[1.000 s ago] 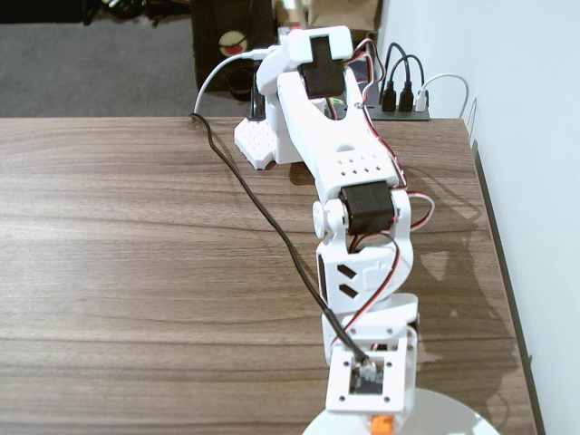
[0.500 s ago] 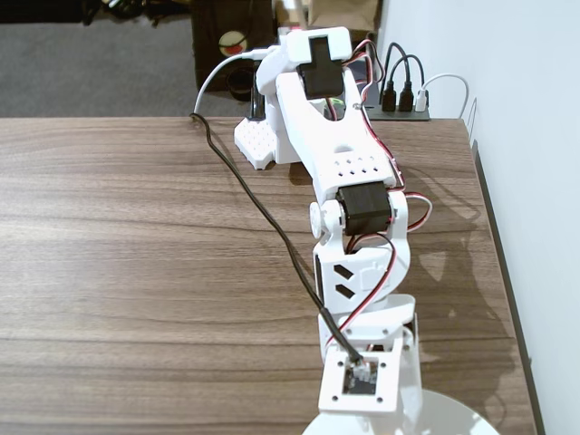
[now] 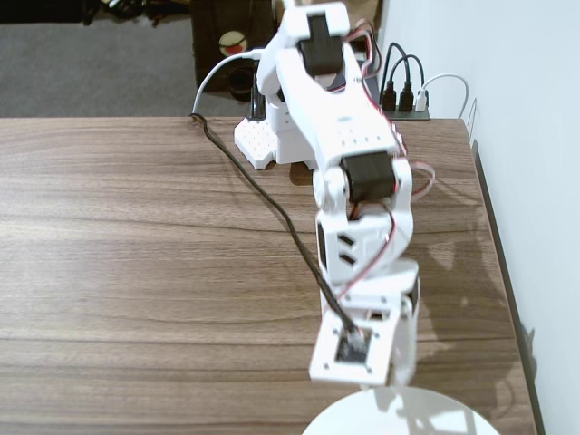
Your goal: Grasp a lego block and put it on the plate.
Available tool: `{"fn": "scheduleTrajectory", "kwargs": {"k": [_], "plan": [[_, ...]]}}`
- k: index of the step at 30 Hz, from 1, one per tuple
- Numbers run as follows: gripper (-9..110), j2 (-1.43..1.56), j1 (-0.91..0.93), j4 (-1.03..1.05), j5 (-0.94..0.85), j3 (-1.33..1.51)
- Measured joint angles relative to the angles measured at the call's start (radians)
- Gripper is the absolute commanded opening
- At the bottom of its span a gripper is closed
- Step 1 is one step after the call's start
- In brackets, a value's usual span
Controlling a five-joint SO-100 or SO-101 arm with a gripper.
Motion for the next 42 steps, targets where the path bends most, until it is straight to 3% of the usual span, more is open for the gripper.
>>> {"fn": "scheduleTrajectory", "kwargs": {"k": [27, 42], "plan": [[1, 1.152, -0.025, 0.017, 0.449, 1.16], [0, 1.548, 0.11, 0.063, 0.775, 1.48]]}}
